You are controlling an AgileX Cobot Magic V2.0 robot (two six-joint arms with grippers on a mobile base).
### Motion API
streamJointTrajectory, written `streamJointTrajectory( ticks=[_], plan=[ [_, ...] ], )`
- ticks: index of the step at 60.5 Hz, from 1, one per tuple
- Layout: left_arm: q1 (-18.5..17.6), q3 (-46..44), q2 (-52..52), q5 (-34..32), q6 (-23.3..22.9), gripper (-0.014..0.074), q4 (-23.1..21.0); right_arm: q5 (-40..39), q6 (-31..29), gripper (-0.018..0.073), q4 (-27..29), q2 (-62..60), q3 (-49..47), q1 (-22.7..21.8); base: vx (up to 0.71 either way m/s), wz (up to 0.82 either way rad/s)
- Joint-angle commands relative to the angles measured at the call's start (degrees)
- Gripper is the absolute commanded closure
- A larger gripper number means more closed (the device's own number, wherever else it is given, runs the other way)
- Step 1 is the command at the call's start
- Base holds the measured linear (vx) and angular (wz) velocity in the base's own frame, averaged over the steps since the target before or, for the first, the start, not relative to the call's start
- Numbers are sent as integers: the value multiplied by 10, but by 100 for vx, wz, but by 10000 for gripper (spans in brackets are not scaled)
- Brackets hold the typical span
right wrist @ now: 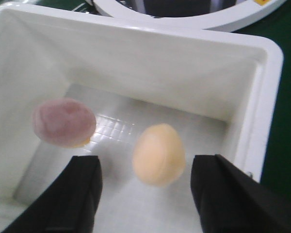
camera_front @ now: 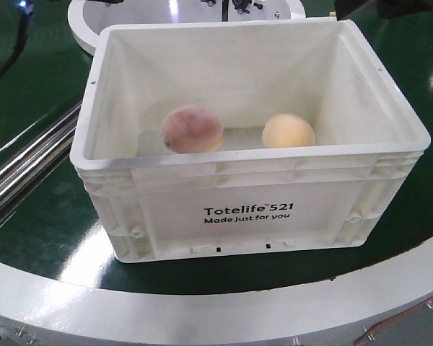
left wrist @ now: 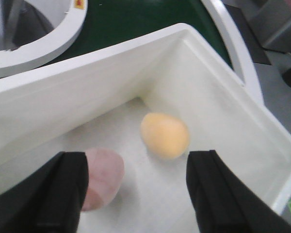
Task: Place moving items into box and shelve
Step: 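Move both grippers to the tote's side rims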
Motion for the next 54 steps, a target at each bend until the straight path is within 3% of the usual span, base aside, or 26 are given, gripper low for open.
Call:
streamJointTrajectory(
  ticks=[1, 6, 12, 33, 54],
  plan=[
    [-2, -18, -21, -33, -79, 53, 62, -36, 49, 85, -52, -18, -15, 0, 0, 0],
    [-2, -18, -21, -24, -112, 53, 134, -29, 88, 85, -105, -16, -15, 0, 0, 0],
    [-2, -18, -20, -26, -135, 53, 175, -23, 94, 85, -132, -3, -15, 0, 0, 0],
    [-3, -18, 20, 20, -150, 53, 164, 13, 103, 85, -136, 75, -15, 0, 0, 0],
    [-3, -18, 50, 3, -150, 53, 158, -14, 102, 85, -190, 80, -26, 0, 0, 0]
  ],
)
